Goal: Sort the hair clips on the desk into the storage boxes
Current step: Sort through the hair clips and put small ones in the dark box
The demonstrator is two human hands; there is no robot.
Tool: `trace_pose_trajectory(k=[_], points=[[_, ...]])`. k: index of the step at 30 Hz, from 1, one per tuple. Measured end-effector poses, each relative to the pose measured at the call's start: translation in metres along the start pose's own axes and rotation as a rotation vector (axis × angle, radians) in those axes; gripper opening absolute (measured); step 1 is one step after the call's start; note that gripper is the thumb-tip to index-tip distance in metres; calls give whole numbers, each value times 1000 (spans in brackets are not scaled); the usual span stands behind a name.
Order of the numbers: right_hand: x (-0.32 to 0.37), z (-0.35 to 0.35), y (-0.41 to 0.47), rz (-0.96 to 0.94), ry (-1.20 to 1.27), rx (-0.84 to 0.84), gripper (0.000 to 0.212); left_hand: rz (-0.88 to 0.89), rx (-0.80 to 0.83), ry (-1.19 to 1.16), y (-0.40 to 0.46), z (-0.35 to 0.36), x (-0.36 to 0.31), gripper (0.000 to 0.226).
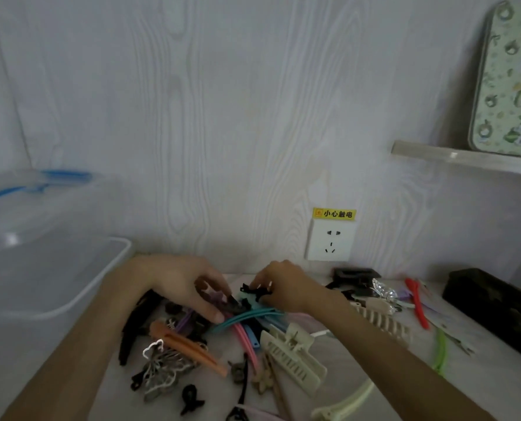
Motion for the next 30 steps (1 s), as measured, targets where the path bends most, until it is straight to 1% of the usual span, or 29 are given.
trace_pose_trajectory(k=[1, 2, 5, 7, 9, 11, 12, 14, 16, 18, 20, 22, 23, 25, 28, 30], points=[[-4, -3, 0, 18, -8, -29, 37, 0, 12, 18, -2, 0, 2, 51], [-7, -5, 1, 31, -22, -50, 36, 2, -12, 14, -1, -1, 5, 48], [-14, -8, -4, 39, -46, -111, 35, 15, -203, 6, 11, -3, 12, 36], [-18, -13, -12, 50, 43, -178, 31, -21, -331, 16, 19, -4, 15, 36], [-22, -21, -20, 76, 191, -230, 26, -77, -425, 78, 22, -1, 12, 44], [-23, -26, -28, 99, 373, -177, 24, -98, -505, 102, 19, 2, 5, 49], [-21, -28, -33, 106, 476, -122, 24, -82, -543, 90, 15, 2, 0, 47], [-10, -32, -45, 87, 619, -29, 24, 7, -591, 24, 1, 1, -12, 35], [6, -35, -61, 17, 638, 29, 23, 142, -590, -49, -18, 2, -25, 21], [27, -33, -83, -69, 554, 84, 24, 213, -542, -53, -42, 6, -36, 16], [47, -28, -105, -143, 358, 103, 26, 187, -385, -39, -65, 15, -40, 22], [58, -24, -117, -195, 136, 30, 30, 136, -206, -5, -80, 27, -40, 26], [62, -23, -123, -204, 59, -4, 32, 103, -164, 18, -85, 33, -38, 26], [65, -16, -128, -186, -26, -16, 31, 25, -194, 95, -85, 40, -34, 24], [64, -1, -129, -139, -126, 13, 19, -95, -354, 233, -76, 48, -29, 23], [61, 9, -125, -101, -124, 16, 20, -119, -450, 199, -69, 54, -24, 28]])
Point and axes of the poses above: each hand's wrist, its own y-axis towards the middle knuckle, its own z-axis out of the palm, x = y × z, the point moved 4 cm from there along y, towards the middle knuckle, and after that the axes turned 2 degrees about z, right-handed, at the moved point
